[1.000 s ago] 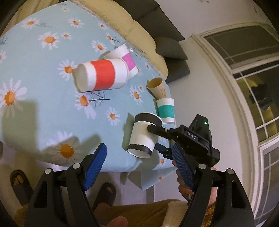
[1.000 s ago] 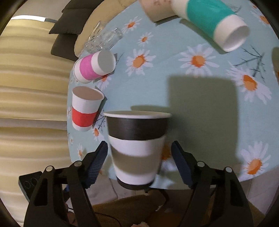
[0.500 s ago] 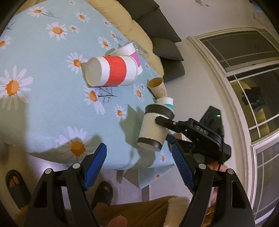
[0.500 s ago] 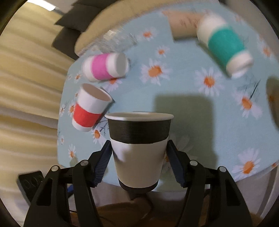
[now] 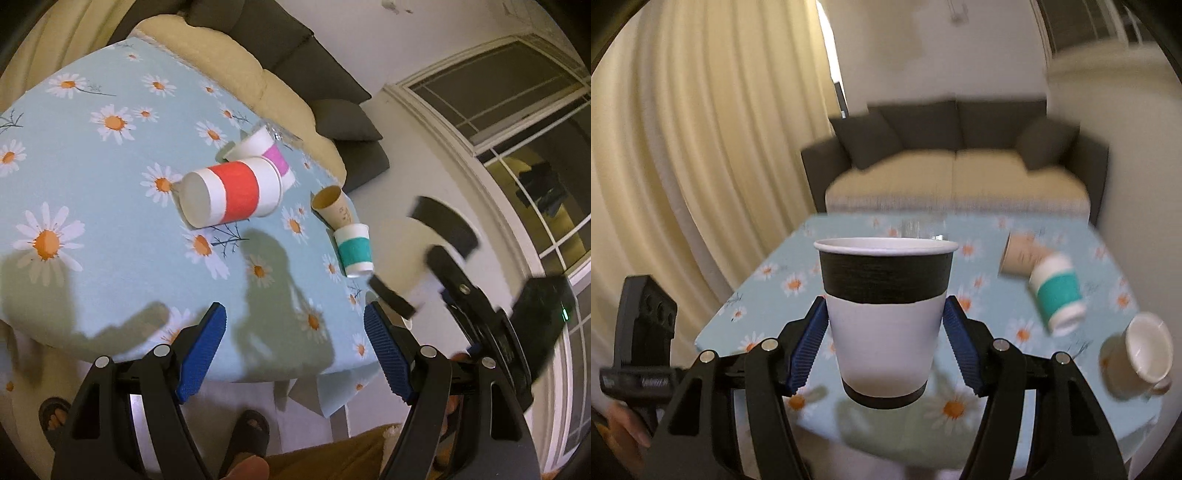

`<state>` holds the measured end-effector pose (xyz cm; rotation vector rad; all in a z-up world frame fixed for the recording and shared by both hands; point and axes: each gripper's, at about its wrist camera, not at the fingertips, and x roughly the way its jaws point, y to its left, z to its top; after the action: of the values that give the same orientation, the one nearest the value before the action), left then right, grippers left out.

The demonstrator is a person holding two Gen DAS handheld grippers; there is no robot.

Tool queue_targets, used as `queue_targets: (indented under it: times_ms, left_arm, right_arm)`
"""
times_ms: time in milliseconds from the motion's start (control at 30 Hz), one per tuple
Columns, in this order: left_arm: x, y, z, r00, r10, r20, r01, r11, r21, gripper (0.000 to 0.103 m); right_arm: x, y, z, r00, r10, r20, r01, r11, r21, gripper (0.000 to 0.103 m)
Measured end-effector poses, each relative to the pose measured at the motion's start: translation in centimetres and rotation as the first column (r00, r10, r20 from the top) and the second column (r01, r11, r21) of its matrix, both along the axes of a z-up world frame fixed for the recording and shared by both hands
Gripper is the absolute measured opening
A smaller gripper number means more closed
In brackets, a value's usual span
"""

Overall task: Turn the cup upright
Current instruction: 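Lift the black-and-white cup and rotate it rim-up with the right gripper, then lower the upright cup onto the tablecloth and open the right gripper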

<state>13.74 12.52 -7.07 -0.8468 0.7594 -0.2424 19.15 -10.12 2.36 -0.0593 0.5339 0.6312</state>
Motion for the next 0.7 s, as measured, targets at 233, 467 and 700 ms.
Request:
queue_targets:
  times_ms: [233, 467, 700]
  left_arm:
    - [0.0, 0.5, 0.0, 1.000, 0.019, 0.017, -0.019, 1.000, -0.007, 0.075]
    - [0.2, 0.7, 0.1, 0.999, 0.034, 0.040, -0.034, 0.999, -0.001, 0.075]
    - [0.7, 0.6, -0.1, 0.998, 0.040, 0.040, -0.041, 0.999, 0.022, 0.075]
  right_arm:
    - [-1.6, 0.0, -1.2, 0.989, -0.087, 0.121, 0.081, 0.996, 0.047, 0.064]
    - [-2.0, 0.2, -4.5, 0.953, -0.171, 0.252, 0.149, 0.983, 0.104, 0.064]
    - [-2.5, 0.7, -7.7, 0.903, -0.214, 0.372, 0.196, 0.977, 0.085, 0.064]
